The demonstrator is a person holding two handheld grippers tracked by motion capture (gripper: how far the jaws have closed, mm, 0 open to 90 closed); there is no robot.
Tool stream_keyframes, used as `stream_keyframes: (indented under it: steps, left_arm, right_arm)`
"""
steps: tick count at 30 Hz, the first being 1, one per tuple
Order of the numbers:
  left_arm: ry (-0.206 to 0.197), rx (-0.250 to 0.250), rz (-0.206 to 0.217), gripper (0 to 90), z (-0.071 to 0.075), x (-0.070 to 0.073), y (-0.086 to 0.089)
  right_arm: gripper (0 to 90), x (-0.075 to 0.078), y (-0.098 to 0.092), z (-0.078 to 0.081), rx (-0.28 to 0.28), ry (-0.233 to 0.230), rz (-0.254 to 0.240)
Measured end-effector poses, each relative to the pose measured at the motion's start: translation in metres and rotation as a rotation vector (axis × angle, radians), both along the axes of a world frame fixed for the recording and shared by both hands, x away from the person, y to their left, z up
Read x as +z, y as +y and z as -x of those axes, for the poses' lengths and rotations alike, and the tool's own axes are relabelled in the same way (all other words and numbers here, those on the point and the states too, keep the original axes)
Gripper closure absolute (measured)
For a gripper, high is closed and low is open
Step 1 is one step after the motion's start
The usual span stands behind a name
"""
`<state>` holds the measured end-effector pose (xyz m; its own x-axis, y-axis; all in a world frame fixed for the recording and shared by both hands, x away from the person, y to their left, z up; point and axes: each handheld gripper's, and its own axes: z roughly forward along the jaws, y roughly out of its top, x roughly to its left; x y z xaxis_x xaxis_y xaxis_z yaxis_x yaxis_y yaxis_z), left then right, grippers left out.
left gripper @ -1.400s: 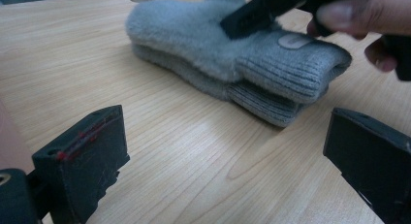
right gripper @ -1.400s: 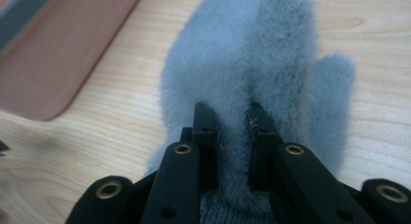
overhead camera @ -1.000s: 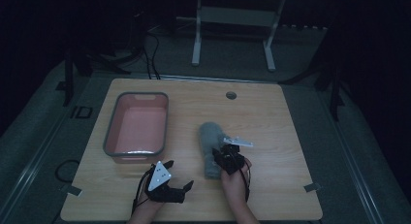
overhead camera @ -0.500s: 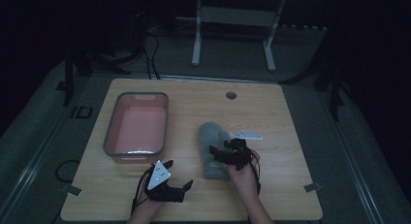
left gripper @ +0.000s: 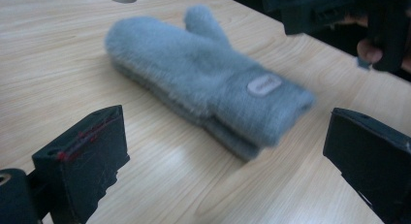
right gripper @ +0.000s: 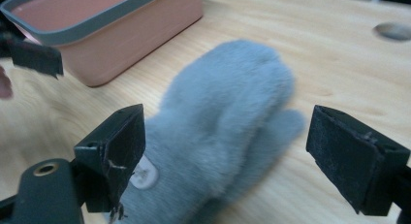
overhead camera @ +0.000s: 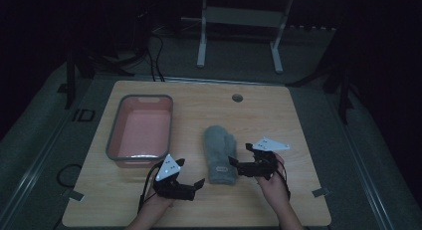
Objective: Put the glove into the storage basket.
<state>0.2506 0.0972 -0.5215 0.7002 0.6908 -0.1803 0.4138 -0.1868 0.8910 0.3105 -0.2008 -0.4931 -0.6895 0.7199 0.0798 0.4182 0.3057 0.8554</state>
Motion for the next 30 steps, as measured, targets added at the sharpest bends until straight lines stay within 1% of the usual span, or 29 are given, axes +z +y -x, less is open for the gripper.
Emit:
stream_keyframes:
  steps: [1,3,4,5,6,7,8,9,10,11,12,13,14,15,16,17,18,19,20,21,23,24,25,26,27,28,30]
  left_arm:
    - [0.009,-0.003,-0.008,2.4,-0.003,0.004,-0.002]
    - [0.027,-0.014,-0.018,2.3,-0.01,0.011,-0.008]
    - [0.031,-0.016,-0.024,2.6,-0.014,0.014,-0.01]
    - [0.035,-0.015,-0.026,4.4,-0.019,0.017,-0.012]
    - [0.039,-0.014,-0.032,4.4,-0.023,0.02,-0.015]
    - [0.036,-0.008,-0.044,4.4,-0.028,0.023,-0.018]
    - [0.039,0.004,-0.053,5.1,-0.035,0.028,-0.023]
    - [0.039,0.004,-0.053,9.6,-0.035,0.028,-0.023]
    - [0.045,0.013,-0.061,9.6,-0.04,0.03,-0.025]
    - [0.056,0.025,-0.069,11.4,-0.045,0.031,-0.028]
    - [0.072,0.032,-0.075,13.3,-0.051,0.032,-0.031]
    - [0.088,0.037,-0.094,13.9,-0.057,0.031,-0.034]
    - [0.11,0.045,-0.115,14.0,-0.063,0.03,-0.037]
    - [0.135,0.055,-0.139,14.5,-0.069,0.027,-0.04]
    - [0.161,0.066,-0.157,14.6,-0.075,0.025,-0.043]
    - [0.176,0.082,-0.171,14.6,-0.08,0.022,-0.045]
    - [0.188,0.097,-0.214,14.6,-0.088,0.016,-0.05]
    - [0.188,0.097,-0.214,14.7,-0.088,0.016,-0.05]
    - [0.204,0.103,-0.218,15.2,-0.092,0.013,-0.051]
    - [0.217,0.103,-0.224,15.2,-0.096,0.01,-0.053]
    - [0.237,0.108,-0.238,15.2,-0.103,0.005,-0.053]
    - [0.238,0.109,-0.248,16.4,-0.105,0.003,-0.054]
    - [0.242,0.111,-0.265,16.4,-0.108,0.001,-0.054]
    - [0.25,0.116,-0.256,16.5,-0.11,-0.001,-0.054]
    - [0.261,0.108,-0.256,16.5,-0.112,-0.002,-0.054]
    - [0.272,0.109,-0.253,16.5,-0.113,-0.003,-0.054]
    - [0.285,0.104,-0.248,16.5,-0.116,-0.005,-0.055]
  right_arm:
    - [14.4,0.0,-0.003,0.001,0.004,-0.017,0.008]
    - [14.3,0.001,-0.007,0.001,0.019,-0.035,0.021]
    - [14.2,0.001,-0.008,0.002,0.021,-0.042,0.015]
    - [13.9,0.001,-0.009,0.001,0.031,-0.03,0.004]
    - [14.6,0.002,-0.008,-0.002,0.027,0.027,0.012]
    - [14.6,0.002,-0.008,-0.002,0.027,0.027,0.012]
    - [13.2,0.002,-0.008,-0.004,0.023,0.058,0.009]
    - [12.4,0.002,-0.007,-0.007,0.019,0.097,-0.012]
    - [12.4,0.002,-0.007,-0.007,0.019,0.097,-0.012]
    - [10.5,0.002,-0.006,-0.008,0.034,0.103,-0.02]
    - [10.5,0.002,-0.004,-0.009,0.038,0.1,-0.022]
    - [10.5,0.001,-0.002,-0.01,0.04,0.096,-0.007]
    - [11.6,-0.002,0.004,-0.014,0.034,0.101,0.028]
    - [16.8,-0.004,0.005,-0.016,0.031,0.113,0.043]
    - [23.4,-0.006,0.006,-0.018,0.017,0.136,0.053]
    - [23.4,-0.006,0.006,-0.018,0.017,0.136,0.053]
    - [37.9,-0.01,0.005,-0.023,-0.006,0.157,0.032]
    - [37.9,-0.01,0.005,-0.023,-0.006,0.157,0.032]
    - [45.2,-0.014,0.004,-0.027,-0.031,0.192,-0.001]
    - [45.7,-0.017,0.004,-0.028,-0.03,0.207,-0.007]
    - [45.7,-0.019,0.005,-0.029,-0.04,0.213,-0.003]
    - [43.8,-0.025,0.008,-0.029,-0.043,0.229,0.016]
    - [42.6,-0.028,0.009,-0.03,-0.05,0.239,0.024]
    - [43.8,-0.031,0.009,-0.031,-0.052,0.249,0.026]
    - [43.9,-0.034,0.008,-0.032,-0.061,0.259,0.031]
    - [43.9,-0.034,0.008,-0.032,-0.061,0.259,0.031]
    - [45.8,-0.04,0.005,-0.036,-0.068,0.293,0.027]
